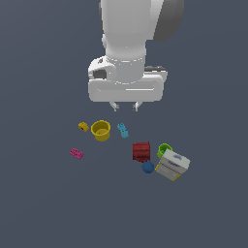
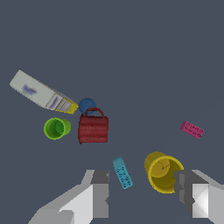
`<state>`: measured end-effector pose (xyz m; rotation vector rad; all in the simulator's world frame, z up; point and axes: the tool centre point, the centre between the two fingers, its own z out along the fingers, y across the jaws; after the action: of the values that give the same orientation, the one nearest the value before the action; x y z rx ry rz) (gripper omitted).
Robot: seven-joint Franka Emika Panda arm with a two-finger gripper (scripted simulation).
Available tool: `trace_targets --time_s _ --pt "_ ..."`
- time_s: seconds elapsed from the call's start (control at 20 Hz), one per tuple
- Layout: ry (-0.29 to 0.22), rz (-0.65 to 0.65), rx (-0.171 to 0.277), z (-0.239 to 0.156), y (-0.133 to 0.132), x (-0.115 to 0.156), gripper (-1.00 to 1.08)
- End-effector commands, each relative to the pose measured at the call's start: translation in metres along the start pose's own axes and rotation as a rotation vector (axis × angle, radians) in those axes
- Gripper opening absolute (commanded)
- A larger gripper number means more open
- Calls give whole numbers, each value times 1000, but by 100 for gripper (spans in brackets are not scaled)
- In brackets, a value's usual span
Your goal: Pick up a designated object from a clutter of objects.
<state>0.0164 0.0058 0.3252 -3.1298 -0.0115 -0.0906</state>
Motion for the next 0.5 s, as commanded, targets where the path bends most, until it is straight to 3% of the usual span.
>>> trace_targets --time_s 0.0,0.45 --pt "-4 -10 -8 11 6 -3 28" --pt "-28 -84 -53 80 39 -30 28"
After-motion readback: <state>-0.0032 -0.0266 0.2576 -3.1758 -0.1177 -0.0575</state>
